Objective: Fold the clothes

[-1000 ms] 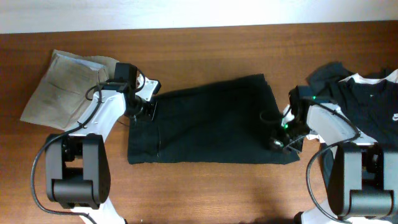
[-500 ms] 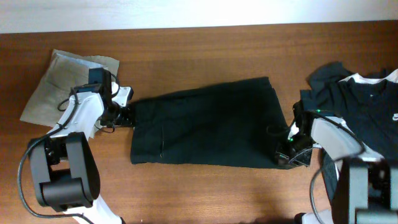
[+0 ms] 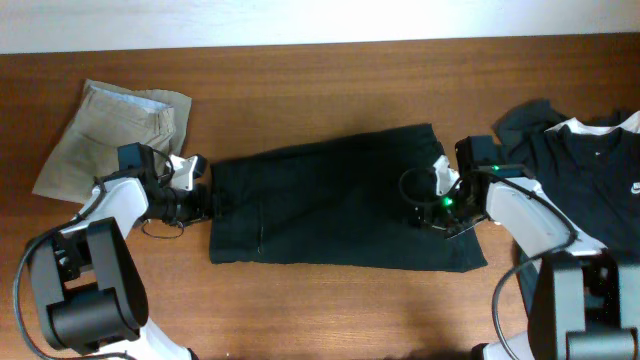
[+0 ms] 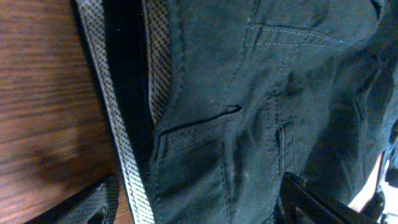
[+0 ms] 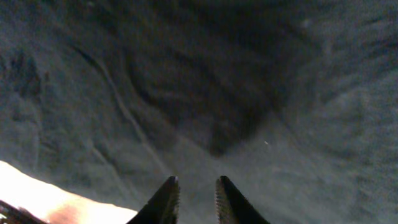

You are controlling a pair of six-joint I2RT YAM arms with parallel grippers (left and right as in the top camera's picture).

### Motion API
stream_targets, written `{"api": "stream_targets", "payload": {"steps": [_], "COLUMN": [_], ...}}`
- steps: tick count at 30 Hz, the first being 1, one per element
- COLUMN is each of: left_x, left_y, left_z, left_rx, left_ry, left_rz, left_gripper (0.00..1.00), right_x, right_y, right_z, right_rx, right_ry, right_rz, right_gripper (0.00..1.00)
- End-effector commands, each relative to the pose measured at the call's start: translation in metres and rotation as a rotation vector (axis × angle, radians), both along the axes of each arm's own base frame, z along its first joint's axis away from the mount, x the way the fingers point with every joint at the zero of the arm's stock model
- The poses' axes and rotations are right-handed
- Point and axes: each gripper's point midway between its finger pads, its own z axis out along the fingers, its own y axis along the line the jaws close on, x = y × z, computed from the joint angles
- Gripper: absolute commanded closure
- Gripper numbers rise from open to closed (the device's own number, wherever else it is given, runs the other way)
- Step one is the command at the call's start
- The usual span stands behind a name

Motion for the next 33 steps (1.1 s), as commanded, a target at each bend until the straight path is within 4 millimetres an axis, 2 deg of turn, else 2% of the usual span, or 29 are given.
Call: {"api": "stream_targets", "payload": {"steps": [1, 3, 4, 6, 7, 9, 11, 13, 15, 16, 17, 18, 20, 21, 22, 23, 24, 25, 26, 27, 29, 31, 33], "left_x": [-0.026, -0.034, -0.038, -0.039, -0.037, -0.037, -0.029, -0.008, 0.011, 0.021, 0.030, 0.038, 0.054, 0.060, 0.062, 0.064, 0.062, 0.059, 0.055, 0.053, 0.042, 0.031, 0.025], "left_y": [0.005, -0.009, -0.019, -0.033, -0.033, -0.032, -0.026, -0.008, 0.015, 0.030, 0.042, 0.048, 0.045, 0.036, 0.022, 0.008, -0.012, -0.026, -0.048, -0.061, -0.101, -0.130, -0.148], "left_z": [-0.052, -0.073, -0.082, -0.092, -0.090, -0.088, -0.076, -0.037, 0.004, 0.032, 0.061, 0.086, 0.132, 0.156, 0.170, 0.175, 0.175, 0.173, 0.173, 0.173, 0.172, 0.167, 0.154], "left_rx": [0.072, 0.039, 0.028, 0.033, 0.034, 0.030, 0.025, 0.030, 0.099, 0.167, 0.235, 0.271, 0.301, 0.321, 0.342, 0.353, 0.357, 0.358, 0.357, 0.356, 0.358, 0.386, 0.457], "left_ry": [0.117, 0.167, 0.188, 0.215, 0.213, 0.231, 0.254, 0.285, 0.304, 0.304, 0.295, 0.269, 0.190, 0.139, 0.105, 0.081, 0.078, 0.086, 0.090, 0.090, 0.099, 0.120, 0.153], "left_rz": [-0.047, -0.079, -0.104, -0.106, -0.107, -0.096, -0.080, -0.057, -0.036, -0.032, -0.031, -0.029, -0.037, -0.056, -0.091, -0.122, -0.168, -0.197, -0.225, -0.238, -0.290, -0.326, -0.307], "left_gripper": [0.17, 0.24, 0.33, 0.56, 0.76, 0.97, 1.00, 0.99, 1.00, 1.00, 1.00, 0.99, 0.99, 1.00, 0.99, 0.99, 1.00, 0.99, 1.00, 0.99, 1.00, 0.99, 1.00], "right_x": [-0.006, -0.005, -0.005, -0.006, -0.006, -0.006, -0.008, -0.009, -0.004, -0.002, 0.002, 0.004, 0.008, 0.009, 0.009, 0.009, 0.010, 0.010, 0.011, 0.011, 0.008, 0.003, -0.002], "right_y": [0.015, 0.020, 0.021, 0.023, 0.023, 0.023, 0.022, 0.022, 0.022, 0.022, 0.023, 0.023, 0.023, 0.022, 0.023, 0.022, 0.019, 0.011, 0.002, -0.004, -0.027, -0.033, -0.034], "right_z": [-0.015, -0.016, -0.016, -0.016, -0.016, -0.016, -0.015, -0.006, 0.020, 0.029, 0.047, 0.057, 0.072, 0.076, 0.076, 0.076, 0.074, 0.071, 0.066, 0.064, 0.050, 0.034, 0.016], "right_rx": [0.033, 0.034, 0.034, 0.034, 0.034, 0.034, 0.033, 0.034, 0.037, 0.039, 0.041, 0.043, 0.047, 0.052, 0.054, 0.053, 0.030, -0.013, -0.068, -0.100, -0.231, -0.273, -0.284], "right_ry": [0.043, 0.038, 0.036, 0.037, 0.036, 0.037, 0.042, 0.028, -0.039, -0.064, -0.117, -0.148, -0.196, -0.195, -0.191, -0.191, -0.192, -0.181, -0.166, -0.158, -0.104, -0.041, 0.038], "right_rz": [0.041, 0.056, 0.061, 0.067, 0.067, 0.068, 0.066, 0.066, 0.067, 0.068, 0.068, 0.069, 0.061, 0.031, 0.021, 0.021, 0.015, -0.017, -0.058, -0.077, -0.161, -0.159, -0.185], "right_gripper": [0.80, 0.80, 0.80, 0.81, 0.81, 0.83, 0.86, 0.86, 0.86, 0.86, 0.86, 0.85, 0.85, 0.85, 0.84, 0.84, 0.84, 0.80, 0.76, 0.75, 0.73, 0.73, 0.69]}}
